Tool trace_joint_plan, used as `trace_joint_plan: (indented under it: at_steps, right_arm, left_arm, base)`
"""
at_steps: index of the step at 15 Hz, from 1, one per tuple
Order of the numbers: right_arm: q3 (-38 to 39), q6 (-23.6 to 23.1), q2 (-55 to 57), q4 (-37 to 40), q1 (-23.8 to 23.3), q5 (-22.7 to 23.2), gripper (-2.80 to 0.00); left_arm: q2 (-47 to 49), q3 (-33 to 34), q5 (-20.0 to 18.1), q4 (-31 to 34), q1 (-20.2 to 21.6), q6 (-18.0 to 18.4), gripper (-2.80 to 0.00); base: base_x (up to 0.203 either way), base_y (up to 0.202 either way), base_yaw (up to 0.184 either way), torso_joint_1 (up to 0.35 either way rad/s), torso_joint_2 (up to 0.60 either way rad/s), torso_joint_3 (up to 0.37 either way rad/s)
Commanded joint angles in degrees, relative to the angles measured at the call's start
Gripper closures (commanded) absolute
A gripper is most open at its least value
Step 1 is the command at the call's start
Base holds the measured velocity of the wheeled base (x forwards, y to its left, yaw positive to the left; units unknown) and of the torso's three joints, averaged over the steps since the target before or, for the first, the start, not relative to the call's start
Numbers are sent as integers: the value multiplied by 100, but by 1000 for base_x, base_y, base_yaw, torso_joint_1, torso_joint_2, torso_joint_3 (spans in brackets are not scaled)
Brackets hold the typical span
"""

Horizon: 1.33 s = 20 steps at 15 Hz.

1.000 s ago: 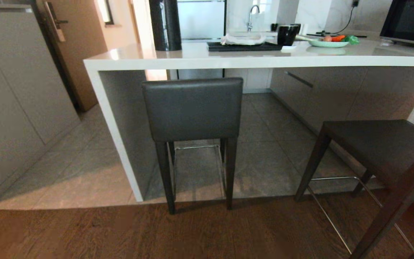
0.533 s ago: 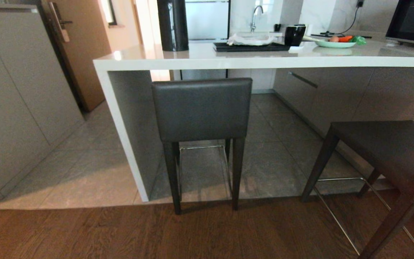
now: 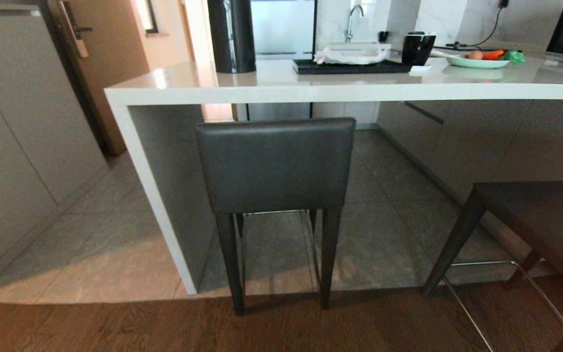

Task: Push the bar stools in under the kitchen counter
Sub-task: Pull the gray chair out from under the dining table

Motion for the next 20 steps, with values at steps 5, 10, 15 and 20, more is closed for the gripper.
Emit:
trace_joint_plan:
  at_steps: [5, 10, 15, 20]
  right_arm:
    - [0, -4, 5, -3, 1, 2, 0]
    - [0, -13, 5, -3, 1, 9, 0]
    - [0, -13, 5, 2, 1, 10, 0]
    - [0, -30, 5, 3, 9, 19, 0]
  left_arm:
    - [8, 0, 2, -4, 1, -5, 0]
    - [8, 0, 2, -4, 1, -5, 0]
    - [8, 0, 2, -4, 1, -5, 0]
    - [8, 0, 2, -4, 1, -5, 0]
  base:
    - [194, 0, 2, 3, 1, 2]
    - [195, 0, 3, 2, 0, 2]
    - [194, 0, 0, 5, 0, 1]
    - [193, 0, 2, 2, 4, 2]
